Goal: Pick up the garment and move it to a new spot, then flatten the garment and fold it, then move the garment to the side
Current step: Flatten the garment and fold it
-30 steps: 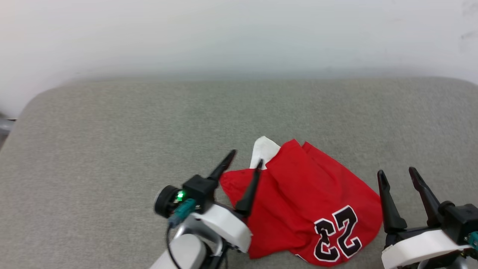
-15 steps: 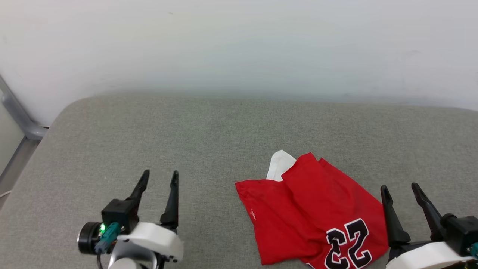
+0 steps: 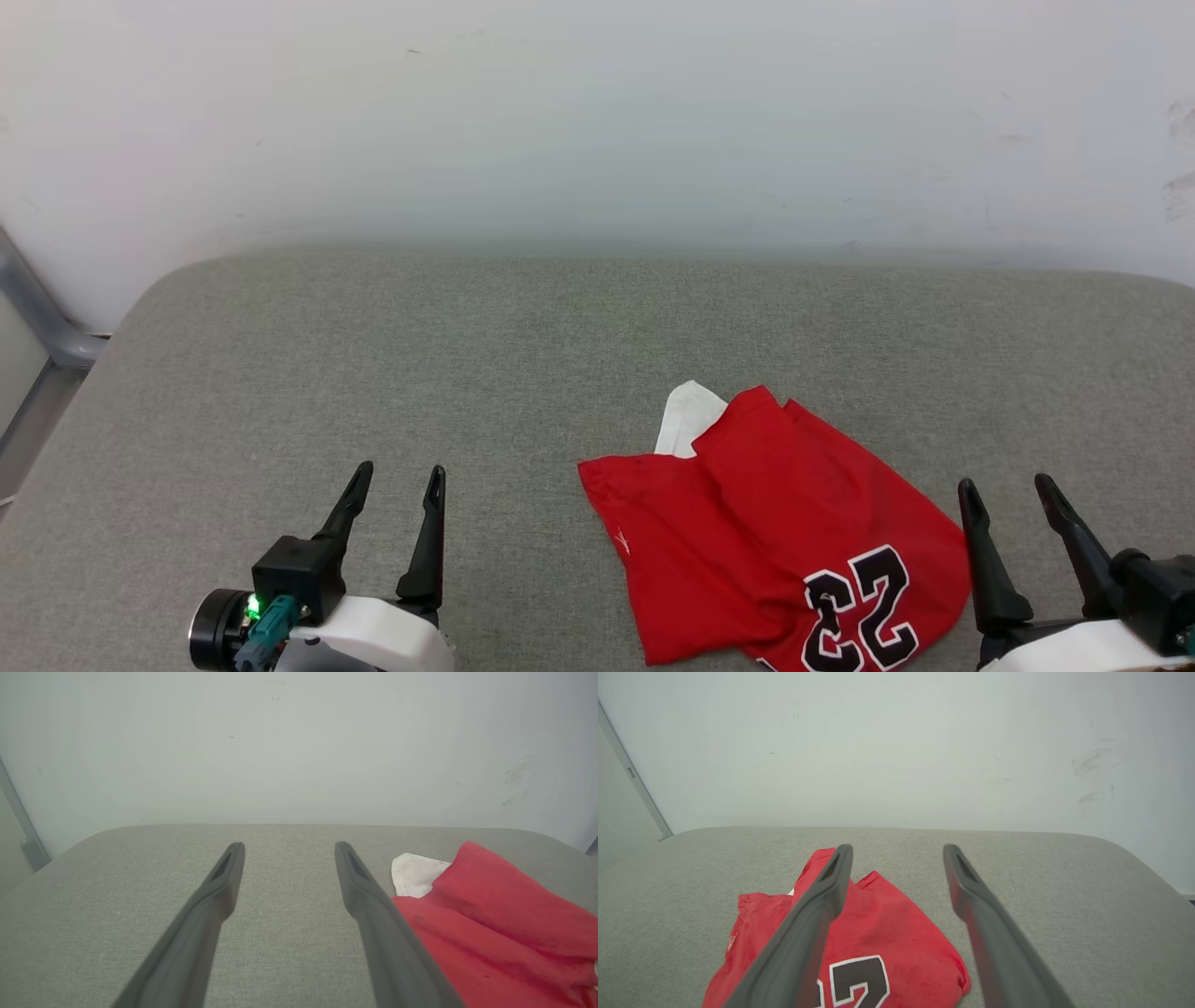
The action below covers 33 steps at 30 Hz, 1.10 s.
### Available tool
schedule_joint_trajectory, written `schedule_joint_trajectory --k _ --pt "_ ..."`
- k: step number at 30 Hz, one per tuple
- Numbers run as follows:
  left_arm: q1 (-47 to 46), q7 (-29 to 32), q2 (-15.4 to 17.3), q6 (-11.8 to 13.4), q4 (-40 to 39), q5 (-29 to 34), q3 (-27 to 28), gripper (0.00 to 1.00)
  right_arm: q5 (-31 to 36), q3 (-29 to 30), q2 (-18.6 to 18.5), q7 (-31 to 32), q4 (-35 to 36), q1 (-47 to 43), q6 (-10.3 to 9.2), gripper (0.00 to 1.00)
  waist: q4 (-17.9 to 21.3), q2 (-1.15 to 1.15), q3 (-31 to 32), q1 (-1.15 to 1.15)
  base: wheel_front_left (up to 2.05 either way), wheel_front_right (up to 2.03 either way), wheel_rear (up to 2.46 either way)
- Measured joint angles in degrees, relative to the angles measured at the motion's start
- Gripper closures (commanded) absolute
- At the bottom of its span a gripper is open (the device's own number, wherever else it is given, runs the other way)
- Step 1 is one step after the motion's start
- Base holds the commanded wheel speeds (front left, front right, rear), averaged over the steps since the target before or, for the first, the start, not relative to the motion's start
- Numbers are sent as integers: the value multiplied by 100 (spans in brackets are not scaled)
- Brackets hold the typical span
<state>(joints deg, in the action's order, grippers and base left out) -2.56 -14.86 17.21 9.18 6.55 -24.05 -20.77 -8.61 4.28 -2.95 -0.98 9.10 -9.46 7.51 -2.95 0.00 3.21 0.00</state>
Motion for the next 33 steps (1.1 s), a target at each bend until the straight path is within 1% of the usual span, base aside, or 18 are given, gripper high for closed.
schedule_joint_trajectory --k 8,11,15,19,22,25,28,29,33 --pt "0 7 -2 35 -16 -41 -25 0 -54 4 1 16 -69 2 0 0 -9 0 -29 0 0 0 0" --pt "-3 7 -11 35 -34 -43 -34 0 -279 -4 1 188 -215 6 0 0 -23 0 -66 0 0 0 0" --pt "-60 7 -54 41 -63 -53 -44 0 -475 132 3 867 -677 92 0 0 -49 0 -171 0 0 0 0" --pt "-210 4 -133 3 -79 -73 -63 0 -558 282 -8 1671 -1121 522 0 0 -104 0 -337 0 0 0 0" --pt "-410 3 -177 -53 -113 -40 -73 0 -648 296 -197 2085 -1424 1008 -1 0 -171 0 -548 0 0 0 0" --pt "-616 -3 -272 -97 -125 -21 -60 0 -746 209 -488 2359 -1703 1594 0 0 -265 0 -797 1 0 0 0" --pt "-778 -4 -352 -165 -118 18 -52 0 -907 -5 -745 2686 -2020 2146 0 0 -381 0 -1051 1 0 0 0" --pt "-922 -4 -426 -238 -104 41 -54 0 -978 -170 -972 2902 -2236 2515 0 0 -473 0 -1215 1 0 0 0" --pt "-1180 -11 -633 -393 -93 142 -37 0 -1148 -517 -1329 3299 -2666 3198 0 0 -706 0 -1525 2 0 0 0"
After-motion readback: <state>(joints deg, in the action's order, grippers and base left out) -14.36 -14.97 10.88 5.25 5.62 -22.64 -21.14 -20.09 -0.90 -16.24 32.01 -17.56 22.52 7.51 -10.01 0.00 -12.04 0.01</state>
